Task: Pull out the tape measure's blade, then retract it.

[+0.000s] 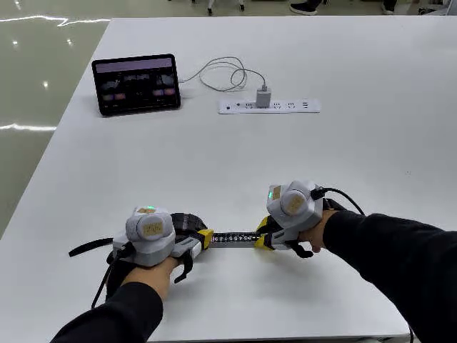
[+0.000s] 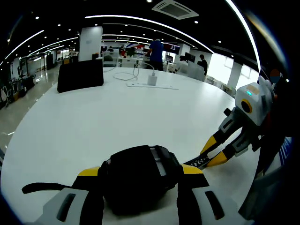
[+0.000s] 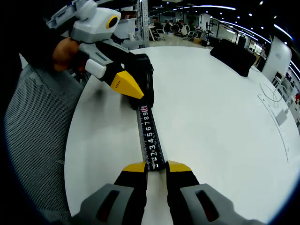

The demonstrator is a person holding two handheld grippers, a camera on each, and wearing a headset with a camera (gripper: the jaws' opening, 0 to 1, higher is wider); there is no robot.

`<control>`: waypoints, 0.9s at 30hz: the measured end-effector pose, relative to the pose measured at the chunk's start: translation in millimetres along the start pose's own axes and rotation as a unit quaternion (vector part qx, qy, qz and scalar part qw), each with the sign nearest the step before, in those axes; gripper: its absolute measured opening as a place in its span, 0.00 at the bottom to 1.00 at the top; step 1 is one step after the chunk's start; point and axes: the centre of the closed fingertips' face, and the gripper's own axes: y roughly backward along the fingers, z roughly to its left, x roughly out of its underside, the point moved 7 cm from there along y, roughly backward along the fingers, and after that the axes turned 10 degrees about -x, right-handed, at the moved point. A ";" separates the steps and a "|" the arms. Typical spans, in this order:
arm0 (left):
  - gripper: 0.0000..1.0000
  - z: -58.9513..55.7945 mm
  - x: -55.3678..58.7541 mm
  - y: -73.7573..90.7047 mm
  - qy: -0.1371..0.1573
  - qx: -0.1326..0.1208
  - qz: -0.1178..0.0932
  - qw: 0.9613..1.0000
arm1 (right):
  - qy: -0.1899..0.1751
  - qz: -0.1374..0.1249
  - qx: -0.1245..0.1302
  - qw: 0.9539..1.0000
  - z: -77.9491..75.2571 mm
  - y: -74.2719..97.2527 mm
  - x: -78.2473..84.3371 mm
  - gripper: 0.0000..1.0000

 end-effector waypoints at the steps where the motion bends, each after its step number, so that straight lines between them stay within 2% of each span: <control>1: 0.59 0.0 0.0 0.0 0.000 0.000 0.000 1.000 | 0.003 0.000 -0.001 1.000 0.1 -0.1 -0.7 0.11; 27: 0.59 0.0 -0.2 -0.2 0.004 0.002 0.003 1.000 | -0.001 -0.010 -0.005 1.000 0.8 -11.4 -10.8 0.11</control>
